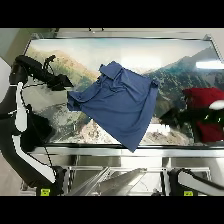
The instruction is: Fold the shirts.
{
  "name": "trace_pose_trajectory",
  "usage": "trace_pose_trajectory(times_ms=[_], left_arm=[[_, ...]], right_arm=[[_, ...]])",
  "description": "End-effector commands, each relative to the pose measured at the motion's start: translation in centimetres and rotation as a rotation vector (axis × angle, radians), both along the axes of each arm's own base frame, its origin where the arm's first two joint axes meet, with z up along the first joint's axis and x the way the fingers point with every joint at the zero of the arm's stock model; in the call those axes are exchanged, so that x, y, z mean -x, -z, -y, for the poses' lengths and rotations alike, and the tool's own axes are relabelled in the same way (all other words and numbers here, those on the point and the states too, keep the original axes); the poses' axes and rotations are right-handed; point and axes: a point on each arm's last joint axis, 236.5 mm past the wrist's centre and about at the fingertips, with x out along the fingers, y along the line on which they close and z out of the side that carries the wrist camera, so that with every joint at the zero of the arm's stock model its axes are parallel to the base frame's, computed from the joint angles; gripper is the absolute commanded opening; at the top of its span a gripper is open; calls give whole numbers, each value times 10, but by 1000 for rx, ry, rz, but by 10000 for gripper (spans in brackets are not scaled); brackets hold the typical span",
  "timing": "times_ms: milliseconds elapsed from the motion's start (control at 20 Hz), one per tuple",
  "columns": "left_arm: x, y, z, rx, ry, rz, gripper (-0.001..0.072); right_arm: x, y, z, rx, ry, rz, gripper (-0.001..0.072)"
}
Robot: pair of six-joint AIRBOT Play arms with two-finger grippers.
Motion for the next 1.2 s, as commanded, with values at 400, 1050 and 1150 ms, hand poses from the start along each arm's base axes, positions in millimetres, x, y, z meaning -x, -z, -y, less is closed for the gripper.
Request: trace_pose_trajectory(times_ms=[400, 1050, 1150], left_arm=[[5, 1, 29, -70, 192, 81, 701], [9, 5, 24, -106, 194, 57, 702], [10, 3, 27, -91, 192, 53, 702]], right_arm=[[80, 100, -69, 128, 176, -57, 392], [9, 65, -101, 42, 154, 129, 19], [-15, 52, -57, 147, 108, 135, 19]])
